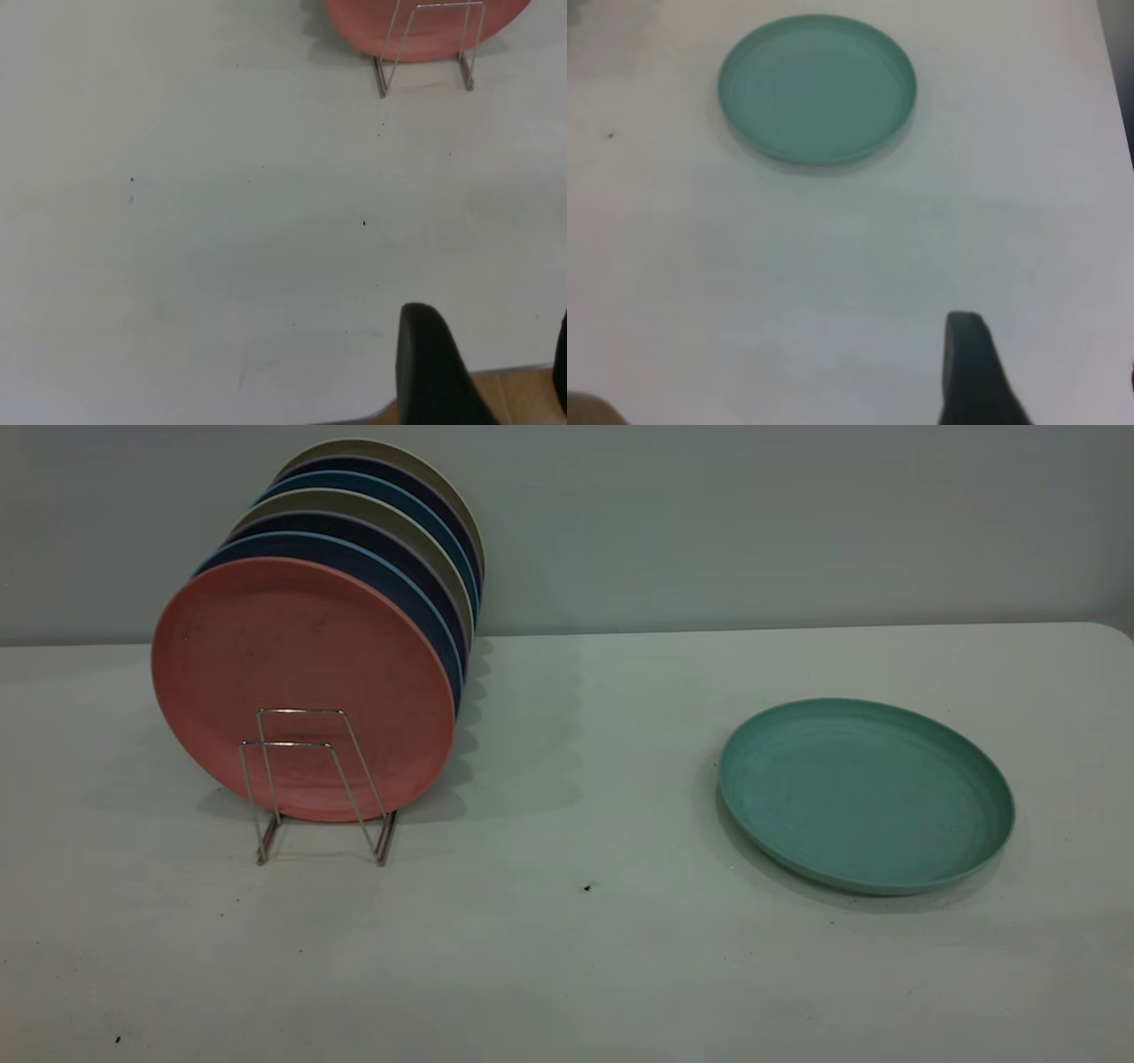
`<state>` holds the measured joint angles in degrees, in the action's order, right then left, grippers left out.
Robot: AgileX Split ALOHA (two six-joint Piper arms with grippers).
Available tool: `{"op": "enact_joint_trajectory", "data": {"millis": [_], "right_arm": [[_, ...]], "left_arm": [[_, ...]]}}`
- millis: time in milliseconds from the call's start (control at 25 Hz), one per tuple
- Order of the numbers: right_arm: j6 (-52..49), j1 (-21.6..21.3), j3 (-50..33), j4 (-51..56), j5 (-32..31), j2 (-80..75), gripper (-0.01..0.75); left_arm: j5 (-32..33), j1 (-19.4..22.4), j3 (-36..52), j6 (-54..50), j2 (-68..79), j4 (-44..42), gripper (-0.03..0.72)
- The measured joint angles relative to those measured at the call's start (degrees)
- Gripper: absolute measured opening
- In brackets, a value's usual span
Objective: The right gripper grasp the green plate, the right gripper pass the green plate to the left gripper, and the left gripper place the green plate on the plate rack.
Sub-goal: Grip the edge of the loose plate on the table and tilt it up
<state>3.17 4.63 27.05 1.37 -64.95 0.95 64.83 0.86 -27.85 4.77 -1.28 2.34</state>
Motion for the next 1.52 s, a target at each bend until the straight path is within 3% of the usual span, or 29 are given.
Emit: {"op": "enact_joint_trajectory", "data": {"millis": [1520], "right_arm": [[0.0,0.0,0.0,1.0,0.0,0.0,0.438]], "left_arm": [[0.0,0.0,0.0,0.1,0.0,0.0,0.368]]}}
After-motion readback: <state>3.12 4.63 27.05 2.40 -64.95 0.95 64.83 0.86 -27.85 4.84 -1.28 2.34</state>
